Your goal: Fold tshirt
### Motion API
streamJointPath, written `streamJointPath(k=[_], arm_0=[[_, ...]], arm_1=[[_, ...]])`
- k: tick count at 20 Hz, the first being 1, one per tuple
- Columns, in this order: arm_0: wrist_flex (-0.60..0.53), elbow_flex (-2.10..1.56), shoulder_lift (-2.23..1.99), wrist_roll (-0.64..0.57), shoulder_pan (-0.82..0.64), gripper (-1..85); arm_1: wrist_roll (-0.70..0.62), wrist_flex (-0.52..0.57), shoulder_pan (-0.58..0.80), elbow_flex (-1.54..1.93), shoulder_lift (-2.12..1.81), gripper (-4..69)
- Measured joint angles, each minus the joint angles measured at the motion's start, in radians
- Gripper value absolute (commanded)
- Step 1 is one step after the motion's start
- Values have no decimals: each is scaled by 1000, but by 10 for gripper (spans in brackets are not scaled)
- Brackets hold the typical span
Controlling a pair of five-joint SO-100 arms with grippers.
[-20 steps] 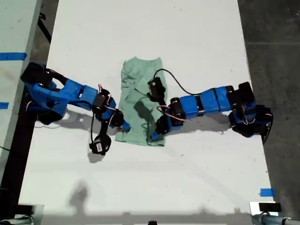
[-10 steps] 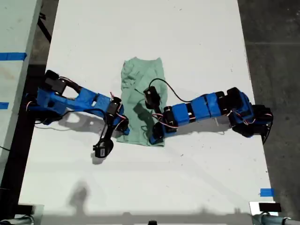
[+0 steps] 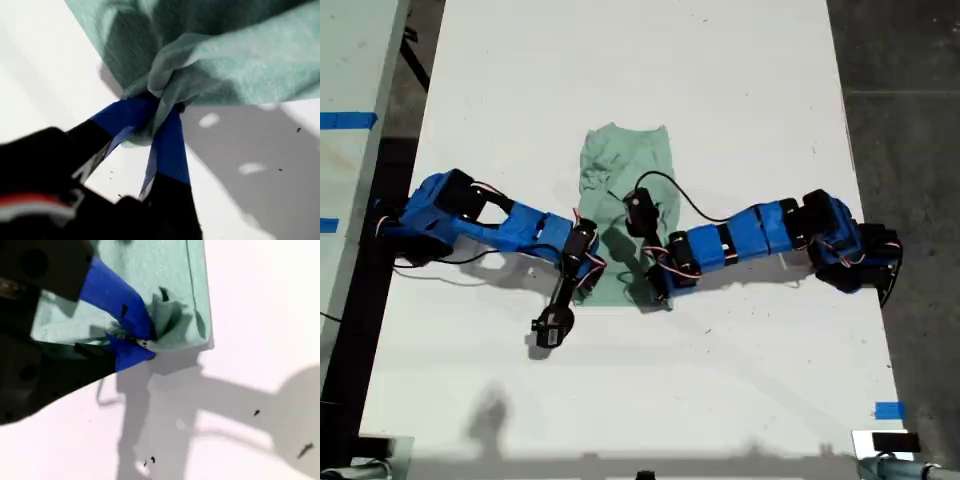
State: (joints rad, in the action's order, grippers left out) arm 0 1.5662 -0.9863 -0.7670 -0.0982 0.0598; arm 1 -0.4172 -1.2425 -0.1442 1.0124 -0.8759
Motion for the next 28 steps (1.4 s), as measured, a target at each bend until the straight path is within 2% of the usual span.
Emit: streamJointPath(k=[10, 13, 16, 19, 23, 26, 27, 28], arm_0=[[-21, 43, -201, 175, 181, 0], [-17, 41, -302, 181, 187, 0], [-9, 32, -394, 120, 144, 0], [41, 17, -471, -32, -32, 0], [54, -8, -523, -298, -405, 0], [49, -8, -523, -428, -624, 0], [40, -8, -523, -451, -661, 0], [29, -8, -517, -465, -684, 1]], arm_1=[[38, -140, -156, -11, -207, -7], [6, -146, -144, -11, -270, -7], [-106, -164, -37, -11, -313, -7], [-249, -170, 156, -11, -325, -7], [-394, -146, 425, -9, -331, -7], [-451, -98, 535, -9, -339, -2], [-460, -77, 555, -5, -339, 129], [-463, -51, 568, 6, -339, 343]])
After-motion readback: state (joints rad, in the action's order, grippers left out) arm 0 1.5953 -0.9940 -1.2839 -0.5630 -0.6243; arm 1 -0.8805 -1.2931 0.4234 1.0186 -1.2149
